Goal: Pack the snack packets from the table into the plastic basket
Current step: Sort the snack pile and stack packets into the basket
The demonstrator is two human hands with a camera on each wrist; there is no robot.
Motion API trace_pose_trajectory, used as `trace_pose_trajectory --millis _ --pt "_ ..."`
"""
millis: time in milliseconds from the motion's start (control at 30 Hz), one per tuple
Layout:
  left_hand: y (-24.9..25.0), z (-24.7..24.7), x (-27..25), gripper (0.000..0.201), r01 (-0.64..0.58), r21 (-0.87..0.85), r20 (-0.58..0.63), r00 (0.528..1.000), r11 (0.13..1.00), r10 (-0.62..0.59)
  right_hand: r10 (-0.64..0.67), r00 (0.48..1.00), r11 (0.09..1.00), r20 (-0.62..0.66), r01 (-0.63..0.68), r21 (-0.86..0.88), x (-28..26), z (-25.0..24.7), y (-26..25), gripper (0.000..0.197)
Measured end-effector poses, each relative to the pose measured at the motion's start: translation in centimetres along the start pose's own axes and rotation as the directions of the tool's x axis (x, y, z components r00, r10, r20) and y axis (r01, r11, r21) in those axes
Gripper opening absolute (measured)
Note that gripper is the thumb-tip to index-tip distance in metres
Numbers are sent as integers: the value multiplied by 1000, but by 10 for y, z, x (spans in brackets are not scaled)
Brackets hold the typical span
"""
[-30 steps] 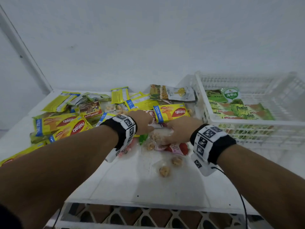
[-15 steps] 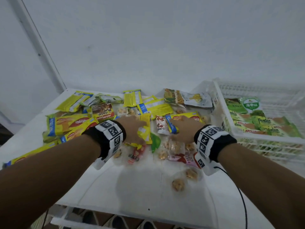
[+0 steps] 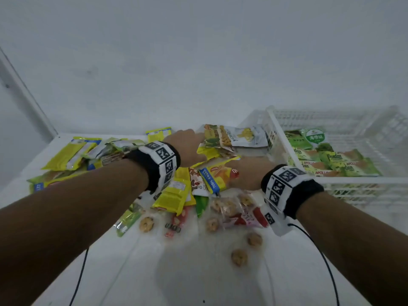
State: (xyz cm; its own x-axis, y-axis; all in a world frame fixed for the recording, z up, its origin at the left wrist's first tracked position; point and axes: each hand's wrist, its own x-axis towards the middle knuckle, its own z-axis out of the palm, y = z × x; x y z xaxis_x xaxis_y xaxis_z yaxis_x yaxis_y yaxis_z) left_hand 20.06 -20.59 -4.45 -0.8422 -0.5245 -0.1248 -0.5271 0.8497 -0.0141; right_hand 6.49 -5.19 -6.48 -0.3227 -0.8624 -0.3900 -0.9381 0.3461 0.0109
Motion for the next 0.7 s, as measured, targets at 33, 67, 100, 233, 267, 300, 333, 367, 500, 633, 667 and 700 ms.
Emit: trace_pose_trajectory --millis 33,67,100,233,267,300,333,367,500,633,667,700 --pt "7 -1 12 60 -28 9 -16 999 1000 28 -2 1000 1000 23 3 -6 1 1 3 52" --pt "14 -2 23 61 -47 22 -26 999 999 48 -4 999 1000 45 4 -13 1 2 5 52" --pt "22 -2 36 62 -58 33 -35 998 998 59 -10 999 1000 49 10 -13 2 3 7 52" --pt "40 1 81 53 -56 49 -29 998 997 57 -36 997 998 64 39 -49 13 4 14 41" --pt "43 3 88 45 -68 49 -20 997 996 69 -39 996 998 74 43 -52 17 5 14 40" --pt "44 6 95 38 -83 56 -15 996 995 84 -47 997 998 64 50 -45 20 7 15 39" --pt "44 9 101 32 -88 73 -7 996 994 88 -39 998 999 47 41 -35 23 11 16 40" --pt "43 11 105 25 -80 87 6 997 993 80 -30 999 999 31 31 -30 27 12 16 39" --pt "35 19 108 23 -44 61 -31 998 997 46 -42 994 994 98 52 -98 33 7 13 32" --pt "24 -7 103 22 -3 -25 -193 981 1000 -2 -58 995 988 87 70 -140 34 -3 9 23" --pt "19 -15 102 24 5 -69 -234 972 998 -21 -59 994 986 91 72 -149 34 -4 8 26" --pt "14 -23 100 25 5 -113 -264 964 994 -35 -57 994 985 95 71 -154 35 -6 7 29"
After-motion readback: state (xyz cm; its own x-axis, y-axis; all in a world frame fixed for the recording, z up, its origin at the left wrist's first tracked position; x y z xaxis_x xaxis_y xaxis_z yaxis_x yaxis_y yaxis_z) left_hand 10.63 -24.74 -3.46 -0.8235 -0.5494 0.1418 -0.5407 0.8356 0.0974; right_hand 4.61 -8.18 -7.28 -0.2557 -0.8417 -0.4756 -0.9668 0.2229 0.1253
